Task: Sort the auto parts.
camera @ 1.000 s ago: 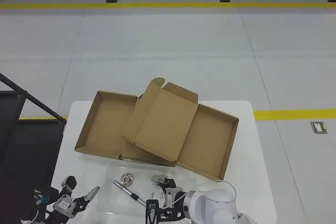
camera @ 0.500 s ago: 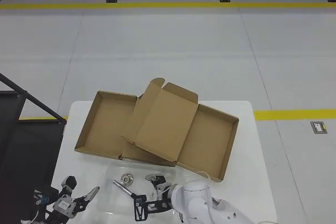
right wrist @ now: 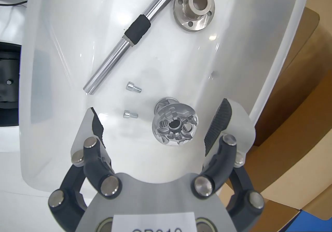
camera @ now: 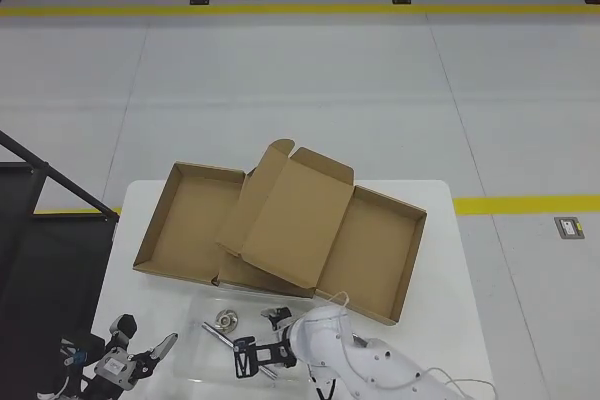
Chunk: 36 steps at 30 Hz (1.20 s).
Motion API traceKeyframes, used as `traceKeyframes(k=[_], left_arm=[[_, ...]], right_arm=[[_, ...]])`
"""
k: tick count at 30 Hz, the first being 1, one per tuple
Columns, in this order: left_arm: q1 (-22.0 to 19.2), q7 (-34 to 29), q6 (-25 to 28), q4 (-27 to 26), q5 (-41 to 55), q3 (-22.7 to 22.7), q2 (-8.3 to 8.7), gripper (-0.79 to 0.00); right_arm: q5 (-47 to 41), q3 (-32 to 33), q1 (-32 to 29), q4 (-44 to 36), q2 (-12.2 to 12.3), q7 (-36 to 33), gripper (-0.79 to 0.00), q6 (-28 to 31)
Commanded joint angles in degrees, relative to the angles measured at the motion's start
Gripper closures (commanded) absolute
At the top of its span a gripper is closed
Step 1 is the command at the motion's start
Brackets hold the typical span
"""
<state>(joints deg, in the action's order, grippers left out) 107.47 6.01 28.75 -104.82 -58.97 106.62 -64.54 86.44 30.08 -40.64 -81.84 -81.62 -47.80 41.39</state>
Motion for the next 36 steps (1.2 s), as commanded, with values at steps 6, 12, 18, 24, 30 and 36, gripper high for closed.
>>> traceKeyframes(k=[6,12,18,24,30,36], left_arm=[[0.0,0.0,0.0,0.0,0.0,0.0,0.0,-0.785],[0.0,0.0,0.0,0.0,0.0,0.0,0.0,-0.785],[0.0,0.0,0.0,0.0,0.0,0.0,0.0,-0.785],[0.0,0.0,0.0,0.0,0.0,0.0,0.0,-0.785],[0.0,0.0,0.0,0.0,0.0,0.0,0.0,-0.785],[0.0,0.0,0.0,0.0,0.0,0.0,0.0,-0.785]], right_arm=[[-1.65,-0.8,2.37,4.87,-1.62,-0.15,-0.785,0.61],[-2.18,-1.07,3.6,8.48,-2.61,0.6,-0.671,0.89],[-1.68,-1.14,3.88,10.05,-3.17,-0.2,-0.212,0.54],[-0.88,-0.38,3.15,8.8,-3.15,-1.01,0.0,-0.14],[3.51,0.81,-0.75,-0.52,-1.7,-1.31,0.0,-0.57],[11.6,5.84,-9.54,-18.15,1.98,2.41,0.0,-1.41]])
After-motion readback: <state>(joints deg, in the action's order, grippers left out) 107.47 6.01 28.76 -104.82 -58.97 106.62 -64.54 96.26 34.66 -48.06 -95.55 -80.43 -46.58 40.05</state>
